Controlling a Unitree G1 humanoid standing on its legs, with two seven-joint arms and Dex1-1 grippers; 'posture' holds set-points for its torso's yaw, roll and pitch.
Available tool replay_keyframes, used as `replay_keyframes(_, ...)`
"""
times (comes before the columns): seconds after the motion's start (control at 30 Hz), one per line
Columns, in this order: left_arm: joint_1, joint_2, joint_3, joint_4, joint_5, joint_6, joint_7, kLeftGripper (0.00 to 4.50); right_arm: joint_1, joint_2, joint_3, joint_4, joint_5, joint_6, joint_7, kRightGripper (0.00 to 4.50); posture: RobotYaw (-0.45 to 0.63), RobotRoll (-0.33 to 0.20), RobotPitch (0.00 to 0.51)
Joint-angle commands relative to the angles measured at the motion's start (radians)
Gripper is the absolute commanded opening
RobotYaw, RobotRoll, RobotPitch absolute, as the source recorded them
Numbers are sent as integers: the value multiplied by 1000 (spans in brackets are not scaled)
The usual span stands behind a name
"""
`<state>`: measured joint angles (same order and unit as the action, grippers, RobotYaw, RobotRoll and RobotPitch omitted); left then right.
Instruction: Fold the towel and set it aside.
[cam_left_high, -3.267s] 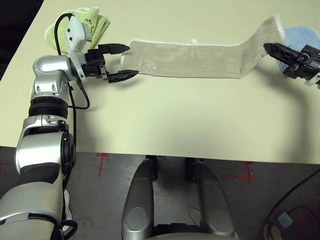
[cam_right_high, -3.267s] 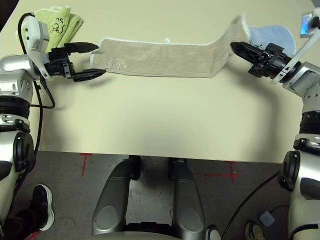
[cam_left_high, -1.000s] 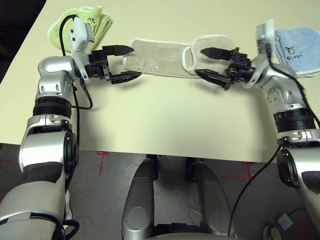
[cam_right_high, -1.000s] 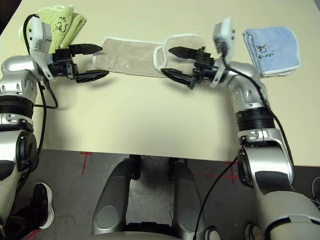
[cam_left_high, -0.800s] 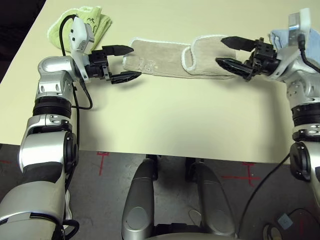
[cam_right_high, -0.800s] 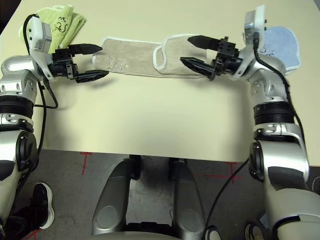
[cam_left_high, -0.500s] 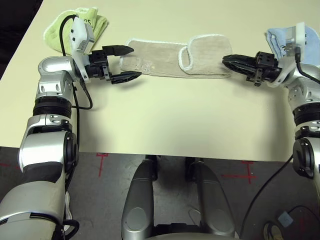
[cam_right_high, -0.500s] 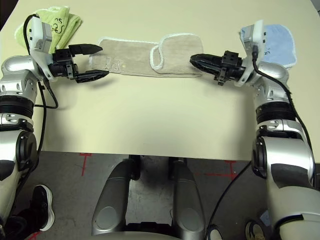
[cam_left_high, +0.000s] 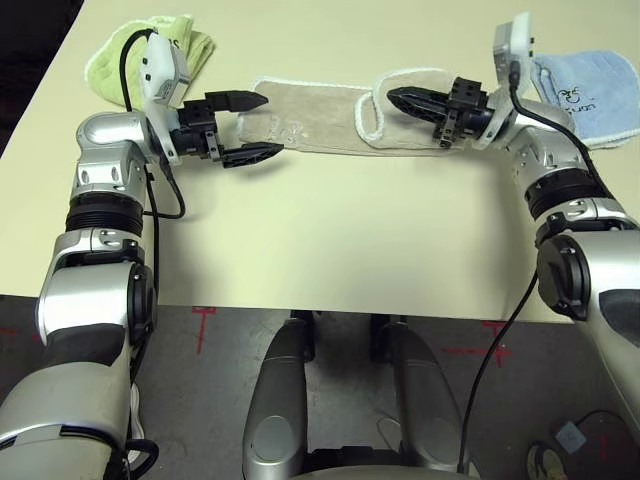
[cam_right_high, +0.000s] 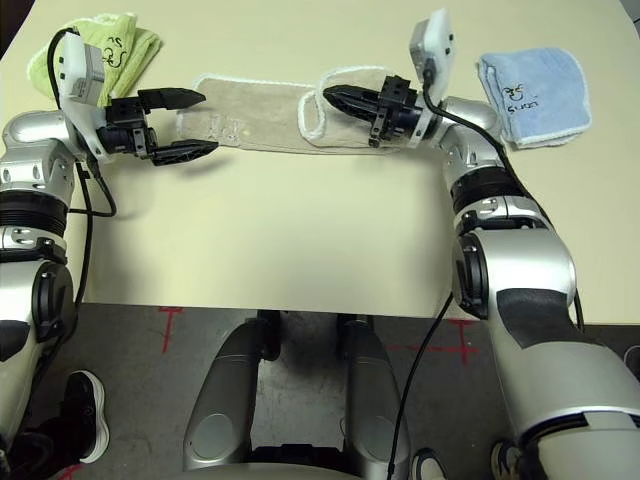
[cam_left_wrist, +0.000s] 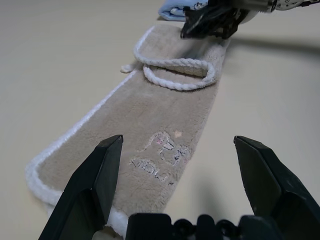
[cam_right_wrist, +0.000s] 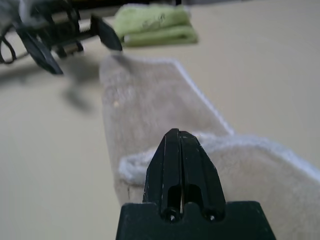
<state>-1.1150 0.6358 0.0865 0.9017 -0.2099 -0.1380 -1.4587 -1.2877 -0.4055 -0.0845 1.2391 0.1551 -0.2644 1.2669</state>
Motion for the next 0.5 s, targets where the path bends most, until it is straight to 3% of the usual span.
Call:
replay_keyframes(0.03, 35, 14, -3, -36, -9, 14, -11, 4500, 46, -5, 23, 27, -47, 29, -6, 63, 130, 0, 388)
replay_keyframes(0.23, 47, 14, -2, -54, -10, 23, -5, 4500, 86, -10, 9, 16, -57, 14, -25, 63, 120, 0, 390)
replay_keyframes(0.5, 43, 1, -4, -47, -10, 19, 2, 4500, 1, -34, -137, -35, 83, 60, -33, 63, 104, 0, 383)
